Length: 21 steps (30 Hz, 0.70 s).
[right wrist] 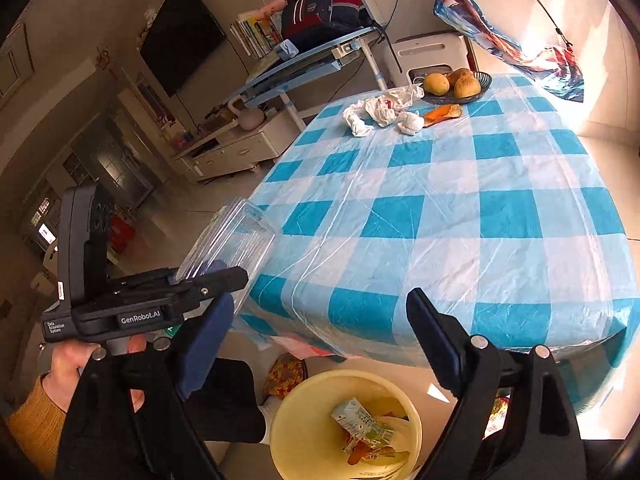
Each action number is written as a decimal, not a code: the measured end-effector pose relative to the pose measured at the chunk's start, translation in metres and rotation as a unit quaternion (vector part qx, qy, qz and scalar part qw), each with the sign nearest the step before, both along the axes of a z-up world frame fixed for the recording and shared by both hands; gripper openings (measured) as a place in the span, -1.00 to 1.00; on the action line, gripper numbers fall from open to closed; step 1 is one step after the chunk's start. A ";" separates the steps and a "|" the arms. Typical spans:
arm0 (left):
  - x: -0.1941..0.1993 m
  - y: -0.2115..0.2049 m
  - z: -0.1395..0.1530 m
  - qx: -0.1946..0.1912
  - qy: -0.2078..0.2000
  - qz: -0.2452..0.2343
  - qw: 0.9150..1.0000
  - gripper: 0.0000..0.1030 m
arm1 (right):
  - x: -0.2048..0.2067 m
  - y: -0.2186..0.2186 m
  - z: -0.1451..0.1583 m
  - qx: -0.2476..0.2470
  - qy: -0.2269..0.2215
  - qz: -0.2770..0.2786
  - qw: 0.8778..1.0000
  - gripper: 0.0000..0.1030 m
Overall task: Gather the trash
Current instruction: 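Lower the water bottle into the basin and open left tool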
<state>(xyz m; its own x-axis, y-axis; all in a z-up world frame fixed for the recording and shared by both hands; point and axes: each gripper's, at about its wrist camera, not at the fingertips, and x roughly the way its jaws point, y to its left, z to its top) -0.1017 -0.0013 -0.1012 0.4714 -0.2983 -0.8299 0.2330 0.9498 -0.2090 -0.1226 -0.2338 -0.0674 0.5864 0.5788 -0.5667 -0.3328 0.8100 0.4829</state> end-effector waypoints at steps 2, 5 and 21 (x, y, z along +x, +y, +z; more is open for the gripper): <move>-0.024 -0.015 -0.014 0.016 0.027 -0.027 0.999 0.05 | 0.001 -0.009 0.005 0.012 -0.004 -0.016 1.000 0.64; -0.050 -0.036 -0.040 0.057 0.078 -0.076 0.992 0.06 | 0.003 -0.015 0.004 0.029 0.002 -0.033 0.999 0.64; -0.046 0.020 0.009 0.121 -0.089 0.129 0.980 0.74 | -0.008 -0.007 -0.001 0.007 0.014 -0.062 0.998 0.65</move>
